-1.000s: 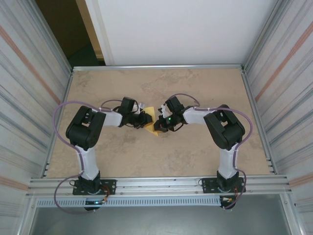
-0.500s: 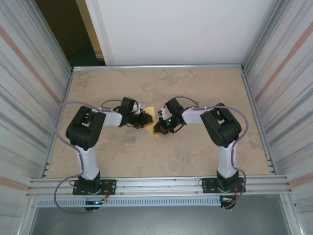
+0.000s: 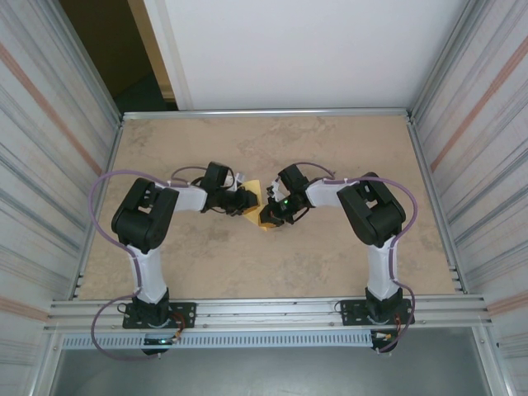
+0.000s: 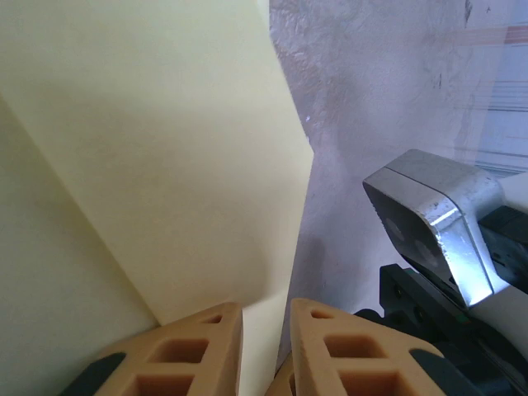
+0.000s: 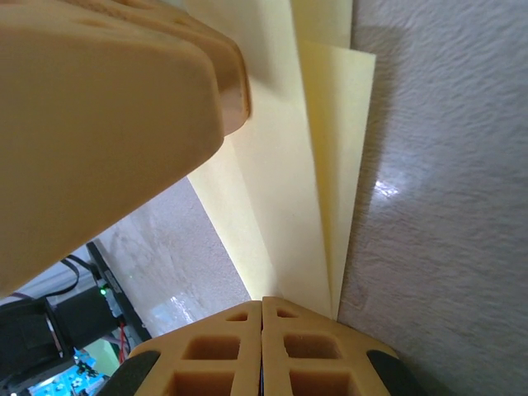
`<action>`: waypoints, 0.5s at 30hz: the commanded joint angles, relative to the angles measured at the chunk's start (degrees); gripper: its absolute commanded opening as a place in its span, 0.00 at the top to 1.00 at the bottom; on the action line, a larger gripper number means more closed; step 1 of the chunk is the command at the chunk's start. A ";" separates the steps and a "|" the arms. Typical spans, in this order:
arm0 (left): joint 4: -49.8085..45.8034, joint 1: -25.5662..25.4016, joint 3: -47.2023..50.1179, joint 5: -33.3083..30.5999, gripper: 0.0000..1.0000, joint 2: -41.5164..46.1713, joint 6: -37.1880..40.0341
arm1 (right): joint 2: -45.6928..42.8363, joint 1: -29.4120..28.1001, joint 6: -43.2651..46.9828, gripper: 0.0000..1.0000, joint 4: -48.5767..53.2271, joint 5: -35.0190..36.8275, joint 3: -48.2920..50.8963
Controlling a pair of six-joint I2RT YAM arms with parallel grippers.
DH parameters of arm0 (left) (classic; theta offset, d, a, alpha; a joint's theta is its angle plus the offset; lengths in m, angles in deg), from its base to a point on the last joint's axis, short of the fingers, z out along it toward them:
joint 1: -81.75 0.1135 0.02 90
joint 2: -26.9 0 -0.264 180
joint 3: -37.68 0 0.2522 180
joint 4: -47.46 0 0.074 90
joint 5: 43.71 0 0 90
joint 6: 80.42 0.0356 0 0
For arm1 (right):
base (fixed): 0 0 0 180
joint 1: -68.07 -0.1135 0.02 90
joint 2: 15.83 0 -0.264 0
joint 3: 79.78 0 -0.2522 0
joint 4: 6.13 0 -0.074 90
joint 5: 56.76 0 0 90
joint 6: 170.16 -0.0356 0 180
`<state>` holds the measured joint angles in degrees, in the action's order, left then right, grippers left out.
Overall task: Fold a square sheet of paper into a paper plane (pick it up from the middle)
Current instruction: Fourth fold the wing at the center of the table.
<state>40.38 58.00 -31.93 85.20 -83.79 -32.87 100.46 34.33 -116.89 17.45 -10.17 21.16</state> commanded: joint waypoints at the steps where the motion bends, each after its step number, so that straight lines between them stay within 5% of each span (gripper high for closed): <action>1: -4.49 0.24 -2.49 -0.72 0.75 2.90 3.46 | 2.44 0.38 2.25 0.91 5.54 2.52 -0.30; 15: -3.40 3.45 -6.51 2.06 0.80 1.43 8.75 | 2.41 0.31 5.83 0.92 8.40 2.36 -0.71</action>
<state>37.82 61.57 -35.76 85.73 -81.87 -27.01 100.75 34.33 -112.67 19.90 -10.13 20.26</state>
